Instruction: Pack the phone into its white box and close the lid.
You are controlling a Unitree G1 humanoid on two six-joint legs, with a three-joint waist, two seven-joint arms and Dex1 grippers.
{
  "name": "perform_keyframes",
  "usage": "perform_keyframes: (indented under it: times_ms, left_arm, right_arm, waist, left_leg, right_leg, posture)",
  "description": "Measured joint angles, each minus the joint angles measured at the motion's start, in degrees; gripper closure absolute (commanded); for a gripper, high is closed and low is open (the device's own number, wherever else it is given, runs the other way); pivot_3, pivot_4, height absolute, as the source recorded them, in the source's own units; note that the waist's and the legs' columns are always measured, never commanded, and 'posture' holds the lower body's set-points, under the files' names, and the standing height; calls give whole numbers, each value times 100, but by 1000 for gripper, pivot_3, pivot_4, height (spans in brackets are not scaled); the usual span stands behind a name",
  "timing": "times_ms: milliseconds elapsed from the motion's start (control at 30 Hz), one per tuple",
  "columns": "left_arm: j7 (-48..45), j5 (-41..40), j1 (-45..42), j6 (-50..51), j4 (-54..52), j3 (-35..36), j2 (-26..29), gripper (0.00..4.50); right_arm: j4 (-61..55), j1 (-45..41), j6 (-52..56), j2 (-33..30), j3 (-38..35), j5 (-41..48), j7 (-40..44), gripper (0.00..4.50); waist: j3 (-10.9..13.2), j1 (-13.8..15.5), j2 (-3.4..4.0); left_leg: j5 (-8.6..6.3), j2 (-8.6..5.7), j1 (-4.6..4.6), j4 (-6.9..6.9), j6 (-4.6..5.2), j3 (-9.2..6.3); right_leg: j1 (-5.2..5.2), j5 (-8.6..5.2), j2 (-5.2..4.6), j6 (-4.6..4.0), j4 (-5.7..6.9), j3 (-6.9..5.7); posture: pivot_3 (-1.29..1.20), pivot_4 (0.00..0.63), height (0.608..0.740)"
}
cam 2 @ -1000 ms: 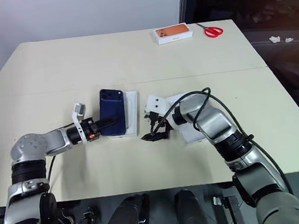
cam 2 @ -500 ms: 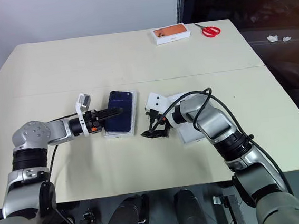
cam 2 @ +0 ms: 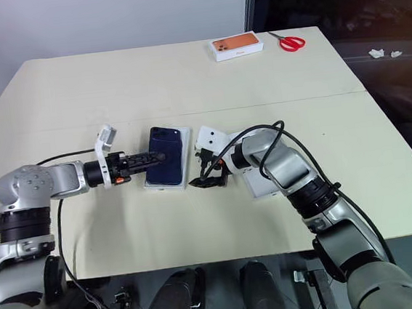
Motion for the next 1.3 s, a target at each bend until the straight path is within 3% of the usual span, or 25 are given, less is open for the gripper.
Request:
perform_keyframes:
  times_ms: [433,1100,1133,1200,1300]
  left_arm:
    - [285,184,414,-560,-335,574,275,36]
    - [693,715,448,-1579,-307,392,-261,36]
    - [718,753,430,-1627,-284,361,-342,553]
    - [750,772,411,-1691,-261,326,-477,1417]
    - [805,904,385,-1856,-262,234,-532,2933]
  right_arm:
    - [226,-82,-158,112,-22,9,-32,0]
    - [871,-526,-365,453,-624,185,-535,0]
    - [885,-526,-366,473,-625,186,-564,0]
    - [903,-527,-372,527,-625,188,-596,570]
    - [935,-526,-379,541,-636,185,-652,1898]
  waist:
    - [1,12,0]
    - [2,19,0]
    - [2,23,0]
    - [2,15,0]
    - [2,-3,0]
  left_leg:
    - [0,-1,0,2,0,0]
    - [9,-4,0,4,-14,1]
    - [9,-4,0,5,-14,1]
    - [9,-4,-1,5,-14,1]
    - [9,-2,-1,3,-14,2]
  right_leg:
    - [1,0,-2,0,0,0]
    - [2,0,-3,0,0,0]
    - [3,0,-3,0,1,0]
    - [3,0,-2,0,1,0]
    - [1,0,-1,0,2,1]
  posture:
    - [0,150,740]
    - [0,150,740]
    - [0,150,740]
    - [0,150,740]
    - [0,150,740]
